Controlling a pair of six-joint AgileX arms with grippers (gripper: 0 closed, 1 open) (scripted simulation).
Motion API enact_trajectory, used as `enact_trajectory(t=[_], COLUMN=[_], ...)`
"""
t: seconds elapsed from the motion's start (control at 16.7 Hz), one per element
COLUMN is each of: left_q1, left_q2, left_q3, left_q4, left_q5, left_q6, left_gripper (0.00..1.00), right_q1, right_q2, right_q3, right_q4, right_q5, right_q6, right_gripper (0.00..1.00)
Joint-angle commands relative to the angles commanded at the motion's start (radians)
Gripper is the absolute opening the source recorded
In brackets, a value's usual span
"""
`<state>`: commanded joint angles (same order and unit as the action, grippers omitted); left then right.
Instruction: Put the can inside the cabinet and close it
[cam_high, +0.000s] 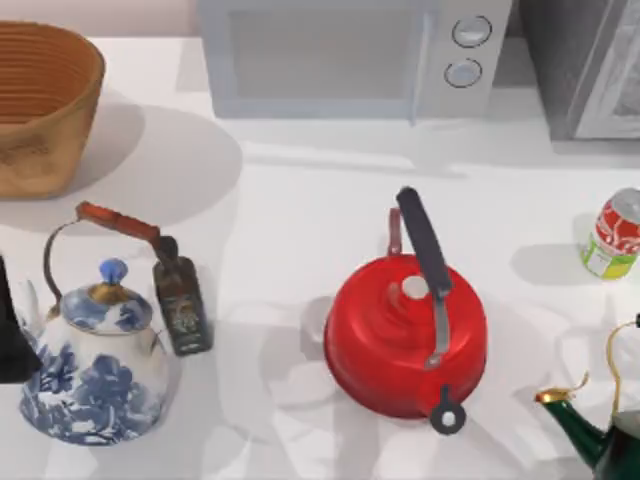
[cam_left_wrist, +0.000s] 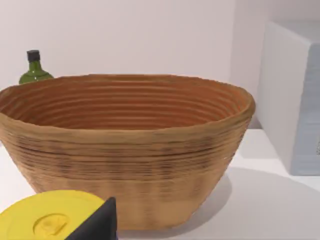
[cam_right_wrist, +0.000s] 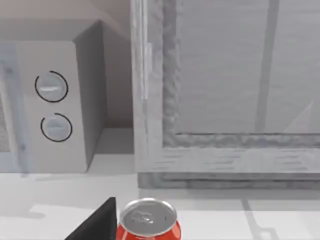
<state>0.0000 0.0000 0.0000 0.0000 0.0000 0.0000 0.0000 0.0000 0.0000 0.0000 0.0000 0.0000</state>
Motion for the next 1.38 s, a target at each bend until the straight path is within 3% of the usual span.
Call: enact_trajectory(t=[0.42,1.14,1.38], left_q1=[0.000,0.000,0.000], left_q2=[0.000,0.000,0.000], left_q3=[0.000,0.000,0.000], left_q4=[0.000,0.000,0.000], left_q5=[0.000,0.000,0.000], left_q6=[0.000,0.000,0.000], left_gripper=[1.00,1.00,1.00], right_q1=[0.000,0.109,0.146], right_q2=[0.158,1.190,1.421], right_q3=[0.090,0.506,0.585], right_q4=[0.031,0.116,0.092], right_q5=[0.007,0.070,0.112], right_q6=[0.016,0.082,0.110], right_gripper=[1.00,1.00,1.00])
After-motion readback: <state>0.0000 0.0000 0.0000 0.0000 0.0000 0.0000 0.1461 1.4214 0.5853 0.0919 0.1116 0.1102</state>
